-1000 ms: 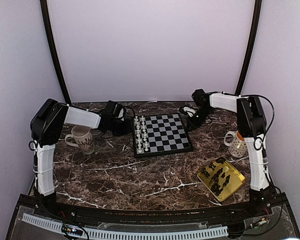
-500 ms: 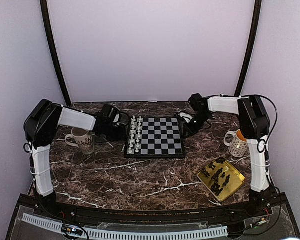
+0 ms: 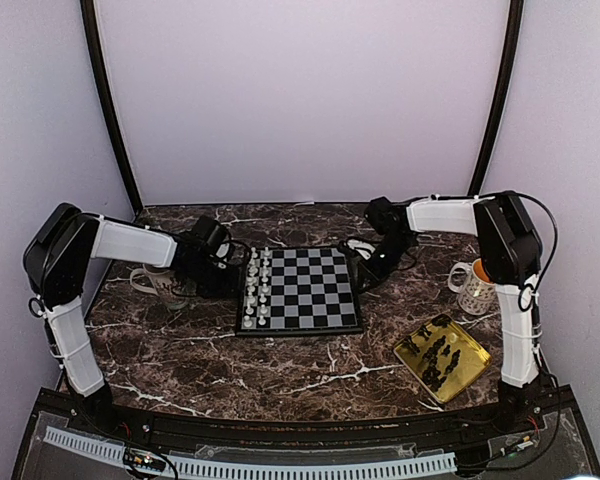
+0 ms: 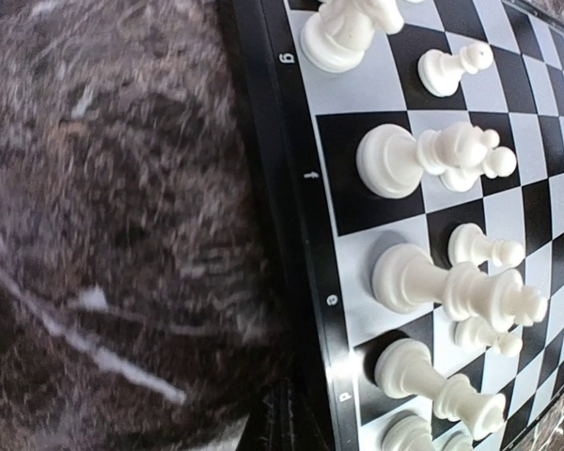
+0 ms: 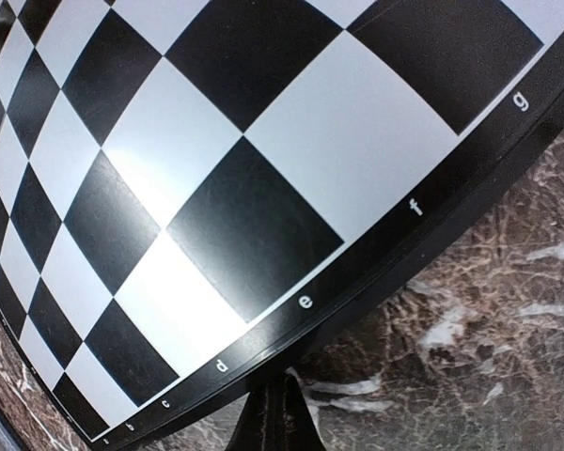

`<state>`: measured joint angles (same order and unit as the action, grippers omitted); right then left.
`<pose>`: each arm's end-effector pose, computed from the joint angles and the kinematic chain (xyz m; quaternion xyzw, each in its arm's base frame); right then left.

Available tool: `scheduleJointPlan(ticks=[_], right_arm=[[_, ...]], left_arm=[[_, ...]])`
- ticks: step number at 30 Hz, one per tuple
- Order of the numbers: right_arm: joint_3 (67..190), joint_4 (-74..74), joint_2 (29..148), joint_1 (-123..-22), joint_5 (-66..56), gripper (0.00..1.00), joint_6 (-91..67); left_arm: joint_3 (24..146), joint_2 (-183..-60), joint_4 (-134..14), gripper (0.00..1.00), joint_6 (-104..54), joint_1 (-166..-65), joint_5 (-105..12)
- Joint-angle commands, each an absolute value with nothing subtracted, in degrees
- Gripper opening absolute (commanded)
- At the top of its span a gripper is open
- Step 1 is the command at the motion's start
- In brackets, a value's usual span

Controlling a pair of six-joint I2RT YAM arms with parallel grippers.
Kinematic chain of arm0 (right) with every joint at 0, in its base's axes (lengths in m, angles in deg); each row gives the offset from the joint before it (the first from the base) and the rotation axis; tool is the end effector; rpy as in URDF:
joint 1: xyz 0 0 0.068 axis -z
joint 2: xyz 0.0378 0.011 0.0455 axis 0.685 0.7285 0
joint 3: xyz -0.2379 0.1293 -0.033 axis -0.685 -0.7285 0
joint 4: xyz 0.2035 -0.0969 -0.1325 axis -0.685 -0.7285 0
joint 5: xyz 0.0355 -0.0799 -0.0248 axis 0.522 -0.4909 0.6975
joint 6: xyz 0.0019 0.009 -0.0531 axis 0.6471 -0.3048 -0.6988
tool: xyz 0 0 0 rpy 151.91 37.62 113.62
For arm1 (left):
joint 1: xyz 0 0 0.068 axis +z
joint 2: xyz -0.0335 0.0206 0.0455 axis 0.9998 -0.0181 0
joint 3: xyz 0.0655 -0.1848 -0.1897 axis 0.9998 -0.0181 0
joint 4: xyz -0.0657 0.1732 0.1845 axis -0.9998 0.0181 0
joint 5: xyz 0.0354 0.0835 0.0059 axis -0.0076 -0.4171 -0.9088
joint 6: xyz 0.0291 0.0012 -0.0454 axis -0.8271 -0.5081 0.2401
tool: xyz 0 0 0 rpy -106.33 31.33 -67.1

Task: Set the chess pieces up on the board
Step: Move the chessboard to the center of the board, then move the storage box to the center of the board.

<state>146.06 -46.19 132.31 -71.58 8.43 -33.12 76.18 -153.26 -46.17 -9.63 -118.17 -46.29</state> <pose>0.3756 0.2173 0.1468 -0.3747 0.9033 0.1939 0.0781 0.3278 -0.1893 0.1490 0.0371 0.9521 -0.2028 0.2260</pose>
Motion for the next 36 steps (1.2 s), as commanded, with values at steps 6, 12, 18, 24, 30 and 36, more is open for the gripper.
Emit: scheduleJointPlan(ticks=[6,12,18,24,30,36], right_arm=[[140.1,-47.5,132.2,-78.4,15.1,0.0,-33.2],[137.1,-46.6,130.8,-80.5,15.0,0.0,-33.3],[137.0,-45.8,130.2,-80.0,11.3,0.0,-32.6],[134.5,-44.1,122.9,-75.9,6.9,0.03,-33.0],[132.8,-44.7,109.5,-70.9,8.3,0.25,-36.4],[124.9,-39.4,91.5,-67.6,1.9,1.0,-36.6]], left_arm=[[71.9,-145.6,-43.5,0.0,-12.6,-121.6,-44.1],[68.9,-142.9,-43.3,0.0,-13.1,-121.7,-46.4],[67.9,-140.1,-42.7,0.0,-12.5,-121.7,-49.6],[68.8,-133.2,-40.7,0.0,-13.4,-121.7,-54.4],[72.1,-127.2,-37.9,0.0,-15.0,-121.7,-57.5],[75.6,-119.5,-42.0,0.43,-21.5,-121.8,-54.8]])
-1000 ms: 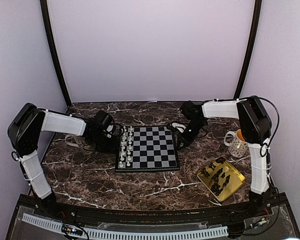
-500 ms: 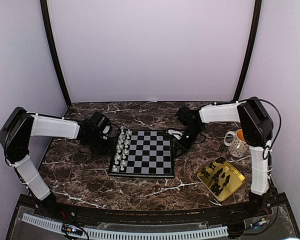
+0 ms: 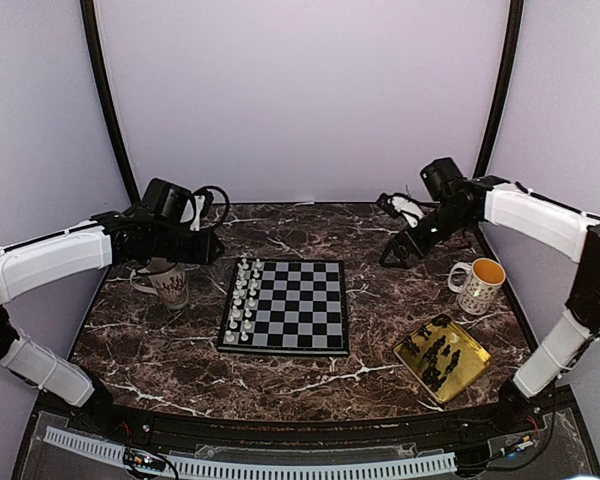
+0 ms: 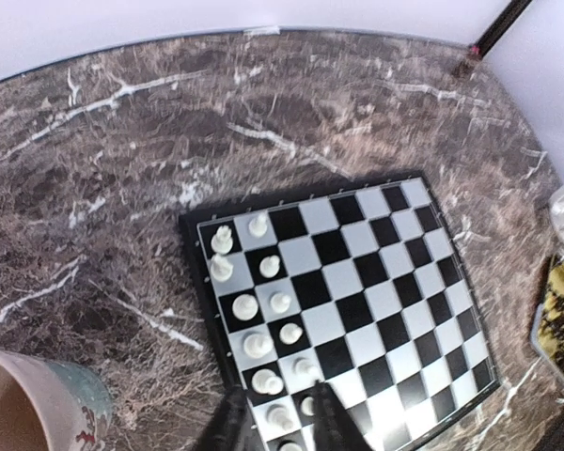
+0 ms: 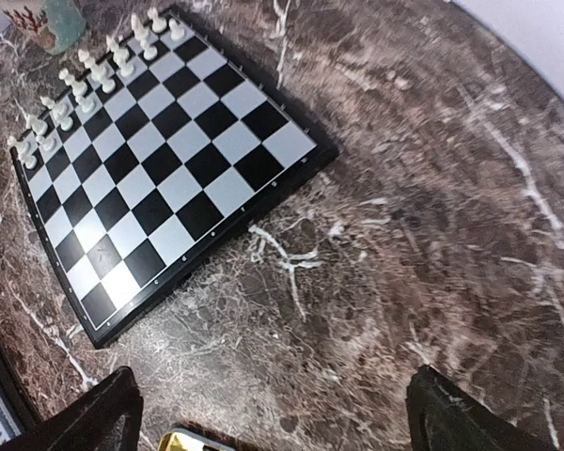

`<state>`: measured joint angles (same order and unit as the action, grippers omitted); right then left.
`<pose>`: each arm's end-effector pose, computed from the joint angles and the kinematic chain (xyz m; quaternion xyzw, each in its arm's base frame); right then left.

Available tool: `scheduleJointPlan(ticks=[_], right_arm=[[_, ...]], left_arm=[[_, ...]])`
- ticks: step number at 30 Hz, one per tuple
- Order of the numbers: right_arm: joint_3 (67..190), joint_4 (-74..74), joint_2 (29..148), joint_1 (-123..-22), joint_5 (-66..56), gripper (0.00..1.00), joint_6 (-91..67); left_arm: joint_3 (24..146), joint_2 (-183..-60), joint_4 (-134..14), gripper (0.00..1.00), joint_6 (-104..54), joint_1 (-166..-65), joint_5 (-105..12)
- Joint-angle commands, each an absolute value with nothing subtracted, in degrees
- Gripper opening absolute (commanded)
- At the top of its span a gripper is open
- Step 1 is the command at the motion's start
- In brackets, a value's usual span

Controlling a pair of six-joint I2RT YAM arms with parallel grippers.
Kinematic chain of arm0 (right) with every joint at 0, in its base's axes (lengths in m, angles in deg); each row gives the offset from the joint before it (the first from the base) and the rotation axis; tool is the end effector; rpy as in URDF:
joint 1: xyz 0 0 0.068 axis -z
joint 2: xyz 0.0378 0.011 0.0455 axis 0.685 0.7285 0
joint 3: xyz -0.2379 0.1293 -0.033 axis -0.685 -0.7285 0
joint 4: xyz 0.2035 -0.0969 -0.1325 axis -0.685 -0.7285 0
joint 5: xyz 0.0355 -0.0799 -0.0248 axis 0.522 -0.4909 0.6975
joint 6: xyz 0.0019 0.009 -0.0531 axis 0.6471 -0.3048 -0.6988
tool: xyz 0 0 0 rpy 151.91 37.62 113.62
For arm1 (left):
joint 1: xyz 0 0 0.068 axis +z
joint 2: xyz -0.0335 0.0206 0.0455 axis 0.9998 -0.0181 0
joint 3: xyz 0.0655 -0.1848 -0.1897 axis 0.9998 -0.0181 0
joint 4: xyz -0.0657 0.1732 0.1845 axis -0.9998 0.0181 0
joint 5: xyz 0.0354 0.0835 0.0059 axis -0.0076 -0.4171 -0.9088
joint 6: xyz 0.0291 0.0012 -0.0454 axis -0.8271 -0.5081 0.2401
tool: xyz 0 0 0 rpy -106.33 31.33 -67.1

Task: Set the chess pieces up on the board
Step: Move the storage box to the center of the board.

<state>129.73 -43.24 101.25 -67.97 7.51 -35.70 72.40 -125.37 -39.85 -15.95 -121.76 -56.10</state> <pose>0.3067 0.1549 0.2692 -0.3816 0.8733 0.1867 0.2384 0.2602 -0.1667 0.2796 0.0869 0.8937 -0.1908 0.3967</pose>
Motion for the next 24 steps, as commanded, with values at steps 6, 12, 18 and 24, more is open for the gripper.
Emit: scheduleJointPlan(ticks=[6,12,18,24], right_arm=[[111.6,-32.4,78.5,-67.1,-6.3,1.0,-38.2],[99.8,-29.9,66.8,-66.0,-3.2,1.0,-40.5],[98.5,-29.1,67.5,-66.0,-25.0,1.0,-44.3],[92.6,-22.5,65.3,-65.0,-20.4,1.0,-52.4]], left_arm=[[76.4,-117.1,-45.0,0.99,-27.7,-121.8,-59.3],[71.0,-114.7,-58.5,0.99,-33.7,-121.8,-58.2],[64.6,-111.3,-68.8,0.99,-36.8,-121.8,-65.9],[60.8,-110.3,-67.4,0.99,-36.4,-119.2,-77.4]])
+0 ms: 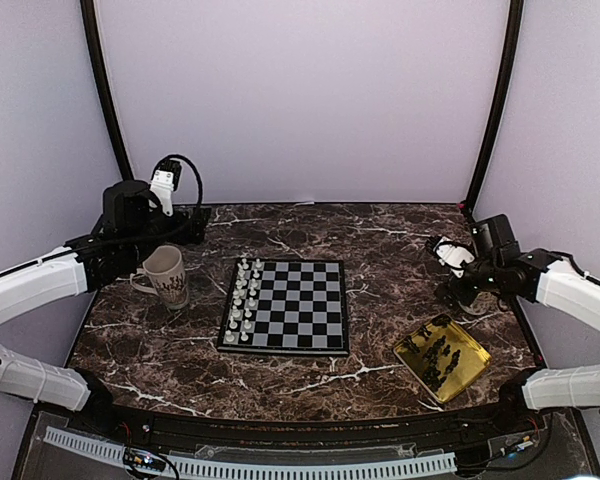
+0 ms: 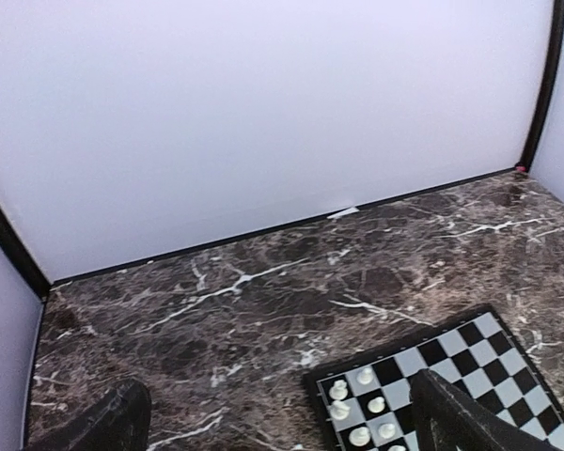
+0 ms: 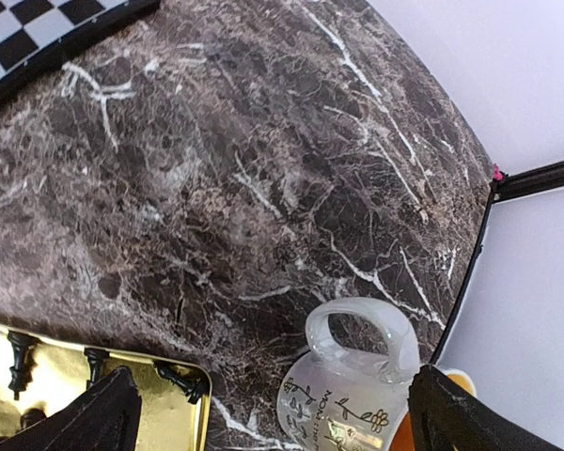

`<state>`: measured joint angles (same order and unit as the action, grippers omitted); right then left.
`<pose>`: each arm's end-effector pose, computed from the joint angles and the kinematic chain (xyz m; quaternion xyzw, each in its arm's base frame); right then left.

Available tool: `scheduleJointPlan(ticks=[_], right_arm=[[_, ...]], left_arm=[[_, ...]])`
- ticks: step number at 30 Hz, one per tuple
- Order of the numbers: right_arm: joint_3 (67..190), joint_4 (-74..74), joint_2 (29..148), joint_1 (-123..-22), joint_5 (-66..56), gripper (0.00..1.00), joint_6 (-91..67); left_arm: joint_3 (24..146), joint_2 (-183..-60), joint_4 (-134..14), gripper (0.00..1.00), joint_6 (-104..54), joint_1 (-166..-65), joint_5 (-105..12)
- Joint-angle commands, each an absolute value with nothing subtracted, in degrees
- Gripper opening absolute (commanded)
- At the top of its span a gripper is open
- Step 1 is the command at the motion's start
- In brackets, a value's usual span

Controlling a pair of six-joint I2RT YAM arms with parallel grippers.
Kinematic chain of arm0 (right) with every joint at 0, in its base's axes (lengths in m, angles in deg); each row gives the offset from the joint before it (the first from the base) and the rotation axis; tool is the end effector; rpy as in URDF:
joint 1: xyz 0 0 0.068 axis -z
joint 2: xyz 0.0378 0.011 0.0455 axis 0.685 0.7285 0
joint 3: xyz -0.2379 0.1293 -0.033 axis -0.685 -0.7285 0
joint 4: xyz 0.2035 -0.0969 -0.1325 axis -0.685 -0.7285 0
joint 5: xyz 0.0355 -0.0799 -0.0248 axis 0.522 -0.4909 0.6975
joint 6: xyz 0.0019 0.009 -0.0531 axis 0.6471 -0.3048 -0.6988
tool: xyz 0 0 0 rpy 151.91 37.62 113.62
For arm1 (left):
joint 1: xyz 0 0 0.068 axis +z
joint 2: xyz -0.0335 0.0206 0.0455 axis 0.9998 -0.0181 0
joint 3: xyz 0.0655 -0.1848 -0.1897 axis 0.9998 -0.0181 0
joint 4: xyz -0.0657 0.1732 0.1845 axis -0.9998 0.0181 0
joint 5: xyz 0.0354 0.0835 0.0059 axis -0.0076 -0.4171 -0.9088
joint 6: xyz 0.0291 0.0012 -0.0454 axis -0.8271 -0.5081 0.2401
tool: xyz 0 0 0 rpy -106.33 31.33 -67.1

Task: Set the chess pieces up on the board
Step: Move the storage box to the center of the board.

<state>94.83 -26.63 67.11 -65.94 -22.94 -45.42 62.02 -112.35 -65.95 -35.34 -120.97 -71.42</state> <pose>0.2025 0.0779 0.2478 -0.3539 0.8490 -0.0953 0.3805 0.2368 -0.1360 0.3238 0.1066 0.7510 -0.0814 0.6466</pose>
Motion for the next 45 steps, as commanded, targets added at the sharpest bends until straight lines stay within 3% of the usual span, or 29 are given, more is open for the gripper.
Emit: scheduleJointPlan(ticks=[1,2,4,7,10,17,32,45], right_arm=[[92.9,-23.2,66.3,-64.9,-18.9,0.99,-52.1],[94.6,-25.6,68.2,-64.8,-17.6,1.0,-52.5],[97.1,-30.8,72.4,-64.4,-15.1,0.86,-55.8],[100.6,-37.0,79.1,-63.7,-12.7,0.64,-60.4],[101.9,-40.2,82.5,-63.5,-10.3,0.54,-64.4],[102.2,-42.4,84.3,-63.5,-10.7,0.57,-71.5],[102.6,-39.6,92.4,-66.5,-15.4,0.52,-72.8],[104.7,-36.3,98.9,-68.2,-15.3,0.4,-68.5]], left_arm=[[60.5,-109.1,-67.2,0.99,-35.6,-119.2,-77.5],[59.5,-108.0,-68.8,0.99,-36.8,-119.2,-76.6],[57.8,-106.3,-70.4,0.97,-40.8,-119.2,-74.5],[58.0,-105.3,-68.2,0.81,-44.1,-119.2,-70.5],[59.2,-105.5,-66.1,0.71,-44.5,-119.2,-68.6],[58.6,-105.3,-66.3,0.7,-44.5,-119.2,-65.2],[59.2,-106.0,-65.6,0.7,-43.8,-119.2,-62.3],[59.0,-106.2,-65.7,0.69,-43.7,-119.2,-61.4]])
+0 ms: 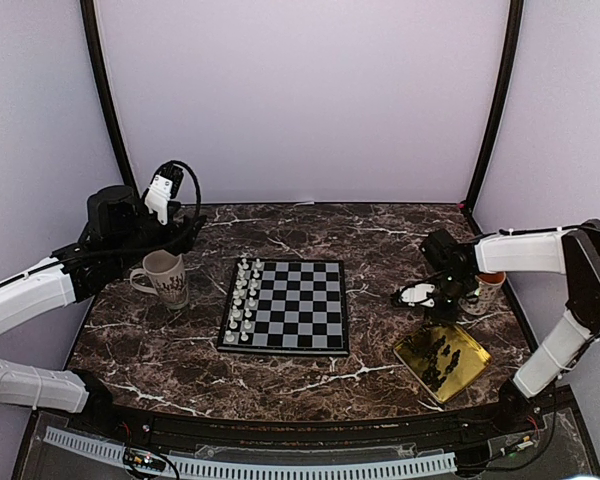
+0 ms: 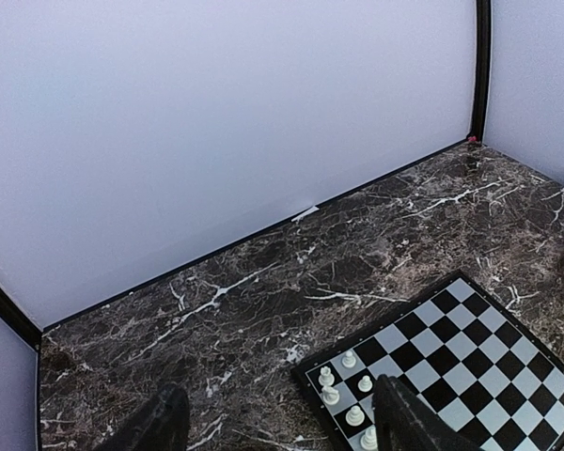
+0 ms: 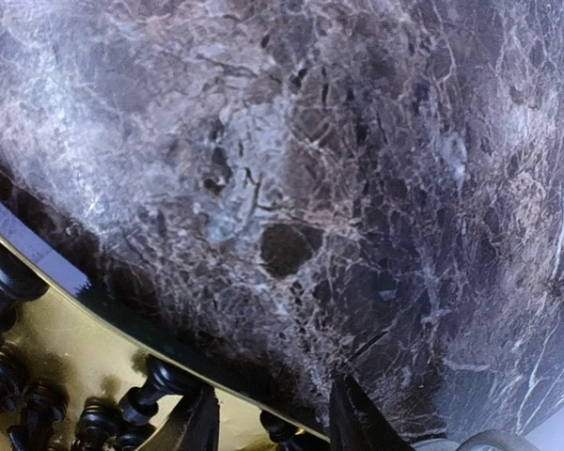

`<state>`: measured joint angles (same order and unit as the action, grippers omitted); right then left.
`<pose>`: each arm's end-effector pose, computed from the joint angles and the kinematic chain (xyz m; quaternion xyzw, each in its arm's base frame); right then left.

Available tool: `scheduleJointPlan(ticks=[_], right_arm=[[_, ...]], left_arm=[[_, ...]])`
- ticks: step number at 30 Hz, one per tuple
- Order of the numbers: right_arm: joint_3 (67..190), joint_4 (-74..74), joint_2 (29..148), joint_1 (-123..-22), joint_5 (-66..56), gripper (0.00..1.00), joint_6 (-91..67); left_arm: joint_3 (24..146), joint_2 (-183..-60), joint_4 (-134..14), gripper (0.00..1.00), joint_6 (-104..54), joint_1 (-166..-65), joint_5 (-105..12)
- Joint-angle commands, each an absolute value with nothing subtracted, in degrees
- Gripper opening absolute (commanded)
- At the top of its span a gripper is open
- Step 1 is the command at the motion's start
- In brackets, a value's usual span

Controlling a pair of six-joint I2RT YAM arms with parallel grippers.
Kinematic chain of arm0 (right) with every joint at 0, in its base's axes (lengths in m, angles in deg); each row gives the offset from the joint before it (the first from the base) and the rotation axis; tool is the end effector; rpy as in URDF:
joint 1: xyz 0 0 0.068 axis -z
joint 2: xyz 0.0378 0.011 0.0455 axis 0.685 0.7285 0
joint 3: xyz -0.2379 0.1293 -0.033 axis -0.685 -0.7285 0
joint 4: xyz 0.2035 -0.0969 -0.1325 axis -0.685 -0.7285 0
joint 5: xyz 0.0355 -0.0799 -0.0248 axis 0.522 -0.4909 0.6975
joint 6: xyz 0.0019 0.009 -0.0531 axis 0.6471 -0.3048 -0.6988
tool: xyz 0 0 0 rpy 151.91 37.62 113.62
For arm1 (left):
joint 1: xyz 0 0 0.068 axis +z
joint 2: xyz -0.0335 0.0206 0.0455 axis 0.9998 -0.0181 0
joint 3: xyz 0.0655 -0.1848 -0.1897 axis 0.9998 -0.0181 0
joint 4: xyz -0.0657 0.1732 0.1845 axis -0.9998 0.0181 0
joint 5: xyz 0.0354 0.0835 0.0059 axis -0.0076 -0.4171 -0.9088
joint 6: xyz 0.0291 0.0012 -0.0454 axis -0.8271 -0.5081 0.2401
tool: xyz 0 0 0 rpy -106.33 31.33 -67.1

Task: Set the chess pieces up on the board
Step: Move the storage box to the center of the board.

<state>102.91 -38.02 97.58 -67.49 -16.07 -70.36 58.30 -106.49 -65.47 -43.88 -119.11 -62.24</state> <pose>0.2468 0.1090 0.1582 -0.6100 0.7855 -0.0516 0.0908 0.2191 -0.1220 0.3241 0.1975 0.7243 -0.0857 0.6550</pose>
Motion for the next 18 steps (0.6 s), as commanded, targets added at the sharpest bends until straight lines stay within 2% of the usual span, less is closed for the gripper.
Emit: scheduleJointPlan(ticks=[1,10,18], right_arm=[[105.0,-36.4,100.0,-68.3,-15.0,0.39,-68.1],[110.1,-36.3,106.2,-68.6,-12.6,0.22,-64.6],[114.7,-34.9,111.1,-68.6,-14.0,0.14,-60.8]], left_arm=[[59.0,-106.2,-65.7,0.69,-43.6,-119.2,-61.3],[58.9,-106.5,-65.9,0.69,-43.4,-119.2,-60.9],[59.1,-106.6,-65.8,0.69,-43.0,-119.1,-60.2]])
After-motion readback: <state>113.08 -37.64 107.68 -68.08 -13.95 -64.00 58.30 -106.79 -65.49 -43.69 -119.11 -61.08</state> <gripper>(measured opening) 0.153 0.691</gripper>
